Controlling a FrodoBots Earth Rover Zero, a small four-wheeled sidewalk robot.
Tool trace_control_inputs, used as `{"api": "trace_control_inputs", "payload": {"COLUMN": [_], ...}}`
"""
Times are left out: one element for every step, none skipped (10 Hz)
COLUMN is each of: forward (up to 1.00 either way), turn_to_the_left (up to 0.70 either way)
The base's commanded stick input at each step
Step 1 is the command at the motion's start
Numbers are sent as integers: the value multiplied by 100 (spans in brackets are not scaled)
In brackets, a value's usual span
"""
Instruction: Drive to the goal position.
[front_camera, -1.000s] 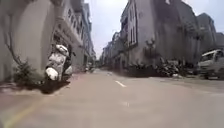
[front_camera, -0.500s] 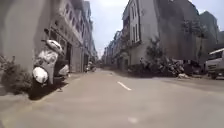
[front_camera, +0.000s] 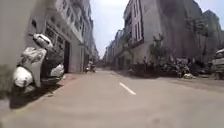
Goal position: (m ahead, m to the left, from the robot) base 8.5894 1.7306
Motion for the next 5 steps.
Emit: {"api": "trace_control_inputs", "payload": {"forward": [100, 100, 100, 100, 100], "turn_to_the_left": [0, 0, 0, 0, 0]}}
